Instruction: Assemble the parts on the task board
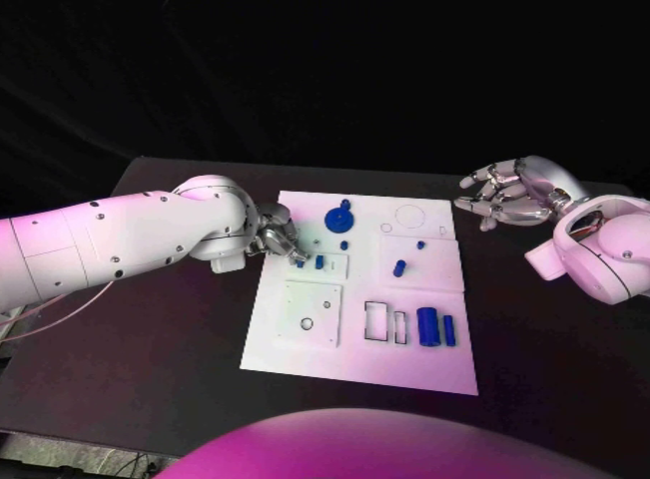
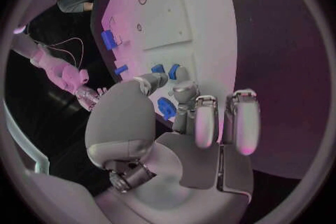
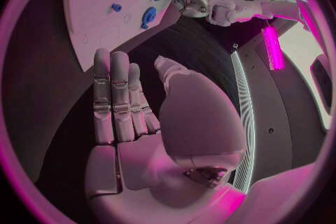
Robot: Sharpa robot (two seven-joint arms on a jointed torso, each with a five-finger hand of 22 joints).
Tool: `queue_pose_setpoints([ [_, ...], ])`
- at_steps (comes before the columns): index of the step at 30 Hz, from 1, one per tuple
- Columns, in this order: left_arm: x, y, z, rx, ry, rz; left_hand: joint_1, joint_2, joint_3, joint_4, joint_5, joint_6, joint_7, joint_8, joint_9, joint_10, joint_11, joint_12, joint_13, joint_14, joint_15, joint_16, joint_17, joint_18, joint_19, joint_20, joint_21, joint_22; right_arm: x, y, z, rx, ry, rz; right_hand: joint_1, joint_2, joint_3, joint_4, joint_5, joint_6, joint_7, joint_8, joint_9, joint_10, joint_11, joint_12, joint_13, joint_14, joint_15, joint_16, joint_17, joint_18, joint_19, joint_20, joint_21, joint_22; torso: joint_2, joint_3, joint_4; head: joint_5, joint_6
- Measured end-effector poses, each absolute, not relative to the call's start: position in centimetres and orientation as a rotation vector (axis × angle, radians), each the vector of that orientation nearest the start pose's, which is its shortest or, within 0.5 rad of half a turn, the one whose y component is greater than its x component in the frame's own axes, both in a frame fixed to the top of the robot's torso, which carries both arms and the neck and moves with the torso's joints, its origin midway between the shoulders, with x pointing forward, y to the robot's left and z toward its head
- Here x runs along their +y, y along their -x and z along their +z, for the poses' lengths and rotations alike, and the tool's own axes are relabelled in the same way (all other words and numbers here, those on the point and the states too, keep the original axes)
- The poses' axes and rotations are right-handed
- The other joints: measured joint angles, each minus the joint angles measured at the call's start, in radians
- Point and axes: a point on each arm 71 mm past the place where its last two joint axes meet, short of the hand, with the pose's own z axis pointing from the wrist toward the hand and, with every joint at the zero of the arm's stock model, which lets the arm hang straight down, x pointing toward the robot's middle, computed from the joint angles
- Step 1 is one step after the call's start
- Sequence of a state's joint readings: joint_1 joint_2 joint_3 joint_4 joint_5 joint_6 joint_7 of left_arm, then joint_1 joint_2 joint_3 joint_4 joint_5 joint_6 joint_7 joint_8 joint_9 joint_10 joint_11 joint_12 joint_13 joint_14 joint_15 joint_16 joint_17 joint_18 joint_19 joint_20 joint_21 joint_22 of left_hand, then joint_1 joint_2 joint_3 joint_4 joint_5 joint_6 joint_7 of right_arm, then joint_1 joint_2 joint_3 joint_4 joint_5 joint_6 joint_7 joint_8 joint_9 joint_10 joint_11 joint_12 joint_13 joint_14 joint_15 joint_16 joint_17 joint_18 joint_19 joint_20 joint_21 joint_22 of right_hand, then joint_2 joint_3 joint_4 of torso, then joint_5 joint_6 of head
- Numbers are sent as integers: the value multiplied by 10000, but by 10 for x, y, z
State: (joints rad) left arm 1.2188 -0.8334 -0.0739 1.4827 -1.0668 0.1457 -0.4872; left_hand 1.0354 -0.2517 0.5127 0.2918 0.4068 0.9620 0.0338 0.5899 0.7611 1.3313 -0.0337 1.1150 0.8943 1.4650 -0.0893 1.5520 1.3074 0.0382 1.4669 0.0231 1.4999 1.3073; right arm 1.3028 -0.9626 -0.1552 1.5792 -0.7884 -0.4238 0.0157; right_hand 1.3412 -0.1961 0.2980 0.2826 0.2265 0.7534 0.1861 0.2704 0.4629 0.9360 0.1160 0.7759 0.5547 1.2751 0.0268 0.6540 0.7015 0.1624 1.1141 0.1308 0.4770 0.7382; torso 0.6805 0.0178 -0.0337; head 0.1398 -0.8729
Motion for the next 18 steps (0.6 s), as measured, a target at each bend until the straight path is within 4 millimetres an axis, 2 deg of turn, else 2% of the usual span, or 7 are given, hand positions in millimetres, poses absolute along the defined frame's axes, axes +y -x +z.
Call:
queue_pose_setpoints([
  [5, 228, -479, -231, 23374, 2080, -4040, -163, 134, -423, 15, 0, -1, 1, -19, 14, 0, 0, 0, -1, 0, 0, 0, 0, 0, 0, 0, 0, 0, -253, -480, -173, 16835, -4660, 8927, 0, 0, 0, 0, 0, 2, 4, 0, -1, 0, 0, 0, 0, 0, 0, 0, -1, 0, 0, 0, 0, 0, -3, -1, 4, -10, 1],
  [16, 230, -480, -219, 22893, 2607, -4407, -353, 168, -867, 7, -1, -76, 75, -116, 24, -74, 72, -86, -82, 0, 1, 0, 0, 0, 0, 1, 0, 0, -253, -480, -174, 16837, -4667, 8922, 0, 0, 0, 0, 0, -2, 9, 0, -1, 2, -2, 0, 1, 0, 0, 1, -2, 0, 0, 0, 0, -8, -7, -1, 4, -15, 1],
  [18, 230, -480, -217, 22729, 2733, -4588, -353, 168, -1037, 7, 33, -202, 174, -209, 32, -335, 106, -323, -371, 0, 1, -25, 0, -1, 0, 0, -82, 0, -254, -480, -174, 16838, -4671, 8918, 0, 0, 0, 0, 0, -4, 10, 0, -2, 2, -2, 0, 1, 0, 0, 1, -3, 1, 0, 0, 0, -8, -7, -1, 2, -26, 1],
])
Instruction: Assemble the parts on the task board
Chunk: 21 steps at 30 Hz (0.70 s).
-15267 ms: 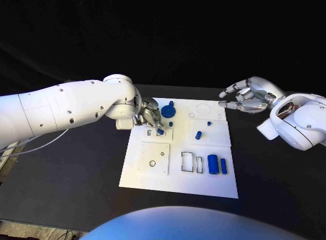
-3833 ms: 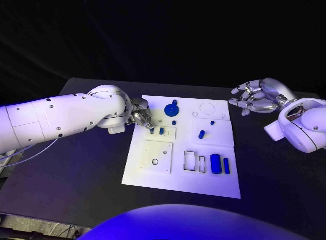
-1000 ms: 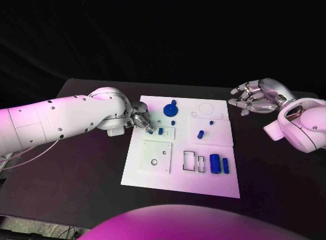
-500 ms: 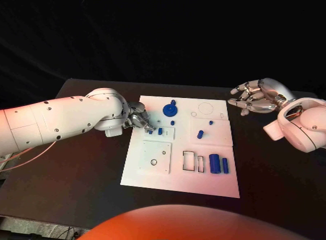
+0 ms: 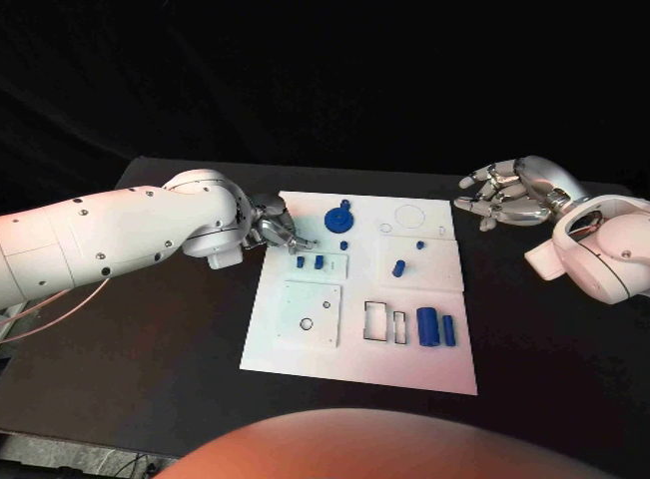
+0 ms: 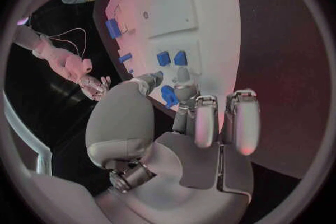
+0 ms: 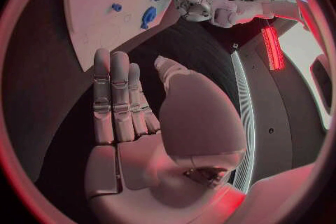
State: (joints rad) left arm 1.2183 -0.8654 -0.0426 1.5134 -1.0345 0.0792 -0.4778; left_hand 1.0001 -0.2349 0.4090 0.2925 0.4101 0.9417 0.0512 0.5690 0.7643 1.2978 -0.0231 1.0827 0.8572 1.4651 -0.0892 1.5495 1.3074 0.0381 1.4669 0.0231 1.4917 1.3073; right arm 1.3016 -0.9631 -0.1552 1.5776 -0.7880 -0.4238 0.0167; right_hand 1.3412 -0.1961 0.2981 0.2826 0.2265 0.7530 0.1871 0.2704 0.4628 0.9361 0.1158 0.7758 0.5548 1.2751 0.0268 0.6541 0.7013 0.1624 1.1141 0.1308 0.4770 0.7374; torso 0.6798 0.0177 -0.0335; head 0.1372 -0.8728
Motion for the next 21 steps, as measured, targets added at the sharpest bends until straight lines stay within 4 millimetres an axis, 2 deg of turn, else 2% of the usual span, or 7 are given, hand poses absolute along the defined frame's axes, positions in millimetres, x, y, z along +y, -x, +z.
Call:
queue_pose_setpoints([
  [3, 227, -482, -213, 22309, 2946, -5139, 489, -11, -375, 12, 27, -510, 188, -256, -54, -779, 173, -832, -1021, 9, 197, -356, 0, 38, -166, 105, -568, -51, -254, -480, -174, 16838, -4680, 8907, 0, 0, 0, 0, 0, -4, 5, 0, 0, 0, -1, 0, 0, 0, 0, 0, 8, -1, 0, 0, 0, 0, 0, 0, 1, -35, 0],
  [6, 221, -484, -209, 21674, 3011, -6010, 1615, -206, -564, -18, 26, -1236, 588, -645, -401, -2147, 567, -1954, -2237, -212, 554, -1499, -512, 647, -1574, 358, -2290, -2186, -255, -480, -174, 16835, -4689, 8894, 0, 0, -2, 2, 0, -7, 7, 0, -1, 1, -2, 0, -13, 0, 0, -51, 8, 0, 0, 0, -48, -7, -3, 6, 5, -78, 0],
  [7, 218, -485, -207, 21443, 2975, -6318, 2188, -240, -566, -30, 26, -1458, 805, -859, -711, -2810, 778, -2445, -2643, -1343, 758, -2975, -2363, 1048, -2949, 557, -4049, -4354, -255, -480, -174, 16834, -4691, 8890, 0, 0, -17, 17, 0, -9, 9, 0, -1, 2, -2, 0, -20, 0, 0, -55, 8, 0, 0, 0, -49, -13, -4, 7, 7, -89, 0],
  [8, 215, -485, -206, 21216, 2915, -6617, 2680, -279, -444, -25, 26, -1595, 941, -1044, -1006, -3206, 955, -2906, -3043, -2495, 939, -4460, -4086, 1293, -3816, 733, -5419, -5749, -255, -480, -174, 16833, -4693, 8887, 0, 0, -29, 29, 0, -9, 10, 0, -1, 2, -3, 0, -21, 0, 0, -55, 11, 0, 0, 0, -49, -13, -4, 7, 10, -102, 0],
  [10, 207, -486, -205, 20643, 2680, -7334, 3398, -336, -178, -91, 26, -1792, 1067, -1295, -1447, -3694, 1089, -3647, -3726, -3508, 1087, -5843, -5389, 1340, -4403, 928, -6788, -6898, -255, -480, -174, 16830, -4698, 8880, 0, 0, -29, 28, 0, -12, 13, 0, -1, 16, -17, 0, -20, 0, 0, -55, 17, -1, 0, 0, -49, -13, -4, 7, 10, -122, 0],
  [15, 189, -486, -203, 19258, 1730, -8612, 4603, -387, 234, -416, -35, -1800, 1072, -1452, -2230, -3956, 1181, -4863, -5072, -3701, 1127, -6845, -6384, 1337, -4284, 932, -7698, -7608, -256, -480, -175, 16828, -4702, 8874, 0, 0, -29, 28, 0, -16, 16, 0, -2, 9, -10, 0, -20, 0, 0, -55, 17, 0, 0, 0, -49, -13, 7, 0, 5, -194, 0],
  [21, 174, -486, -205, 18185, 53, -8945, 4667, -414, 176, -583, -36, -1677, 1058, -1617, -2707, -4144, 1280, -5441, -5750, -3548, 1170, -6778, -6514, 1334, -4177, 932, -7543, -7448, -256, -480, -175, 16838, -4712, 8871, 0, 0, -28, 28, 0, -27, 28, 0, -1, -7, 5, 0, -32, 0, 0, -55, 16, 0, 0, 0, -49, -25, 8, -4, -6, -226, 0],
])
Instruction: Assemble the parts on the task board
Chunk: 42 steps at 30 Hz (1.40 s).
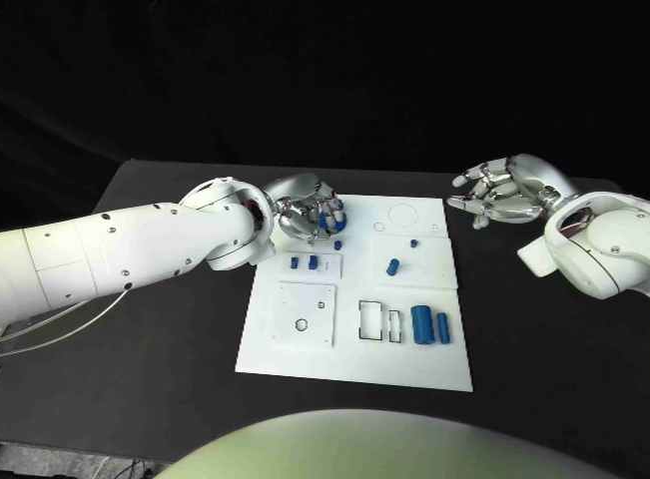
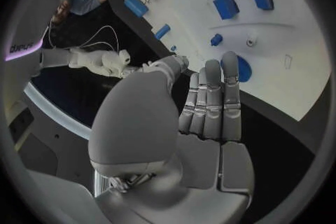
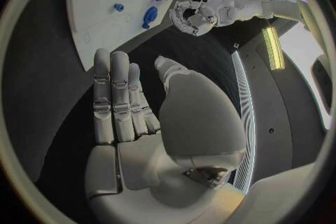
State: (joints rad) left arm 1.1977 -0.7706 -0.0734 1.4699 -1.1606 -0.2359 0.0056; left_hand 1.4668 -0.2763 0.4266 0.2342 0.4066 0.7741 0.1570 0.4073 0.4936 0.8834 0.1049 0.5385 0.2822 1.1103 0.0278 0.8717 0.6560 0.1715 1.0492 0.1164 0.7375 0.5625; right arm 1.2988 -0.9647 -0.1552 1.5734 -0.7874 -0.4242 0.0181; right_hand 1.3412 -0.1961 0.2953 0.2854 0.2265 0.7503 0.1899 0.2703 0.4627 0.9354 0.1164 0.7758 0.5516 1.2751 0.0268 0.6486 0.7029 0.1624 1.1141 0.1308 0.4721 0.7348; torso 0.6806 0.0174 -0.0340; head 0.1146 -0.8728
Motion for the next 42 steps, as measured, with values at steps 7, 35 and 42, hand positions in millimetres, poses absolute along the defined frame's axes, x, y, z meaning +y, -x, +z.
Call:
queue_pose_setpoints([
  [7, 160, -488, -210, 17959, -1582, -8398, 0, 0, -450, 117, -26, 26, -19, -246, -574, -288, 56, -197, -490, 480, 18, 808, 162, -2, 344, 51, 404, 306, -256, -480, -176, 16853, -4727, 8867, 40, 40, -28, -28, 0, -7, 7, 0, 7, -16, 14, 0, -4, 0, 0, -39, 9, 0, 0, 0, 0, -4, 6, 3, 0, -18, 0],
  [35, 147, -498, -226, 18547, -3478, -6525, 389, 125, -871, 489, -116, 650, -107, -282, -1264, -18, -30, -191, -1189, 1583, -24, 3089, 1403, -174, 1651, 9, 3320, 3466, -255, -479, -178, 16883, -4737, 8883, 40, 40, -27, -29, 0, 14, -14, 0, 5, -29, -5, 0, -3, 0, 0, -39, 5, 0, 0, 0, 1, -3, 8, 10, -3, -54, 0],
  [42, 143, -498, -228, 18657, -3577, -6551, 430, 166, -754, 483, -116, 795, -169, -282, -1358, 257, -112, -191, -1272, 1781, -79, 3374, 1642, -331, 1840, -18, 3749, 3959, -254, -479, -178, 16886, -4735, 8891, 40, 40, -27, -29, 0, 11, -11, 0, 4, -29, -6, 0, -10, 0, 0, -39, 13, -1, 0, 0, 1, -2, 9, 14, 1, -52, 0],
])
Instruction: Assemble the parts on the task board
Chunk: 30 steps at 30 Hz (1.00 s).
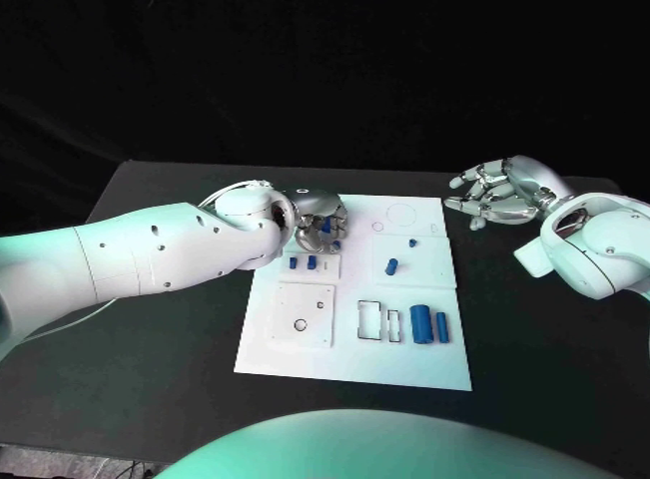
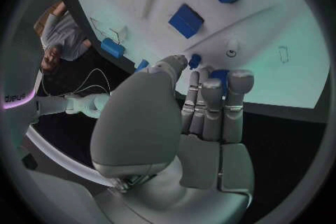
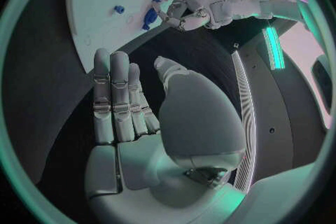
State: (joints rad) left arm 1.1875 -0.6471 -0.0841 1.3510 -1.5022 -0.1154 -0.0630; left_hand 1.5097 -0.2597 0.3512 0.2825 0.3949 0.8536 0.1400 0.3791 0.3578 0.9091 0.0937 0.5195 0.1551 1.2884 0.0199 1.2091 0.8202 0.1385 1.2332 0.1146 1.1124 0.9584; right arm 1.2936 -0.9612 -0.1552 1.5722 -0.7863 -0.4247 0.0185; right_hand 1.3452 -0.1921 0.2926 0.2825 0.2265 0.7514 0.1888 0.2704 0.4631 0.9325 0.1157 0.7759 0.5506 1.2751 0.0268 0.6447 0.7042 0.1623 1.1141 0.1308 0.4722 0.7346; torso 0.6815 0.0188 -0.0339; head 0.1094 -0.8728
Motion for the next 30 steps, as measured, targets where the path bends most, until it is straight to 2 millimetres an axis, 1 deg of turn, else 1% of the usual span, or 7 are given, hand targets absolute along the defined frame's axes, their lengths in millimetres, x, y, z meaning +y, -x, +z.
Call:
queue_pose_setpoints([
  [7, 141, -498, -230, 18803, -3655, -6552, 111, 29, 149, -66, 0, 118, -61, 0, -82, 239, -76, 0, -41, 286, -71, 359, 359, 2, 177, -36, 356, 447, -254, -479, -178, 16888, -4730, 8898, 0, 0, 0, 0, 0, -12, 12, 0, -1, 1, -2, 0, -2, 0, 0, 0, 0, 1, 0, 0, 0, -8, -2, 0, 5, 12, 0],
  [12, 140, -498, -231, 18883, -3699, -6552, 220, 143, 311, -124, 0, 219, -91, 1, -124, 385, -150, 0, -56, 436, -140, 525, 523, 1, 326, -67, 647, 761, -254, -479, -178, 16889, -4730, 8900, 0, 0, 0, 0, 0, -13, 13, 0, 9, 16, -17, 0, -32, 0, 0, -41, 23, 1, 0, 0, -68, -36, -5, -1, 8, -12, 0],
  [13, 140, -498, -231, 18898, -3706, -6550, 234, 156, 372, -146, 0, 260, -111, 1, -137, 390, -154, -1, -69, 470, -174, 567, 551, -31, 330, -72, 702, 819, -254, -479, -178, 16890, -4729, 8901, 0, 0, 0, 0, 0, -13, 14, 0, 8, 16, -17, 0, -32, 0, 0, -41, 23, 1, 0, 0, -68, -36, -6, -2, 9, -15, 0],
  [14, 140, -498, -231, 18919, -3712, -6543, 281, 190, 420, -172, -7, 296, -98, 1, -148, 424, -188, -1, -75, 510, -180, 607, 588, -154, 383, -87, 749, 879, -254, -479, -178, 16890, -4729, 8901, 0, 0, 0, 0, 0, -14, 14, 0, 9, 16, -17, 0, -32, 0, 0, -41, 23, 1, 0, 0, -68, -36, -6, -2, 9, -16, 0],
  [28, 139, -500, -232, 19000, -3714, -6469, 498, 341, 742, -438, -82, 464, -44, 2, -222, 676, -221, 60, -114, 770, -235, 897, 951, -152, 678, -108, 1297, 1547, -254, -479, -178, 16894, -4728, 8909, 0, 0, 0, 0, 0, 5, -4, 0, 7, 17, -19, 0, -31, 0, 0, -40, 21, 1, 0, 0, -68, -36, -9, -3, 7, -18, 0],
  [29, 139, -500, -232, 18999, -3713, -6469, 498, 341, 771, -468, -82, 514, -65, 1, -223, 726, -242, 60, -118, 805, -228, 941, 981, -174, 737, -126, 1362, 1626, -254, -479, -178, 16895, -4727, 8911, 0, 0, 0, 0, 0, 4, -4, 0, 7, 17, -19, 0, -31, 0, 0, -40, 21, 1, 0, 0, -68, -36, -9, -3, 7, -19, 0],
  [30, 139, -500, -232, 19002, -3713, -6470, 498, 341, 791, -488, -82, 551, -56, 2, -224, 755, -262, 60, -119, 846, -236, 952, 1012, -308, 790, -136, 1429, 1698, -253, -479, -178, 16896, -4726, 8913, 0, 0, 0, 0, 0, 4, -4, 0, 7, 17, -19, 0, -31, 0, 0, -40, 21, 1, 0, 0, -68, -36, -9, -3, 8, -19, 0],
])
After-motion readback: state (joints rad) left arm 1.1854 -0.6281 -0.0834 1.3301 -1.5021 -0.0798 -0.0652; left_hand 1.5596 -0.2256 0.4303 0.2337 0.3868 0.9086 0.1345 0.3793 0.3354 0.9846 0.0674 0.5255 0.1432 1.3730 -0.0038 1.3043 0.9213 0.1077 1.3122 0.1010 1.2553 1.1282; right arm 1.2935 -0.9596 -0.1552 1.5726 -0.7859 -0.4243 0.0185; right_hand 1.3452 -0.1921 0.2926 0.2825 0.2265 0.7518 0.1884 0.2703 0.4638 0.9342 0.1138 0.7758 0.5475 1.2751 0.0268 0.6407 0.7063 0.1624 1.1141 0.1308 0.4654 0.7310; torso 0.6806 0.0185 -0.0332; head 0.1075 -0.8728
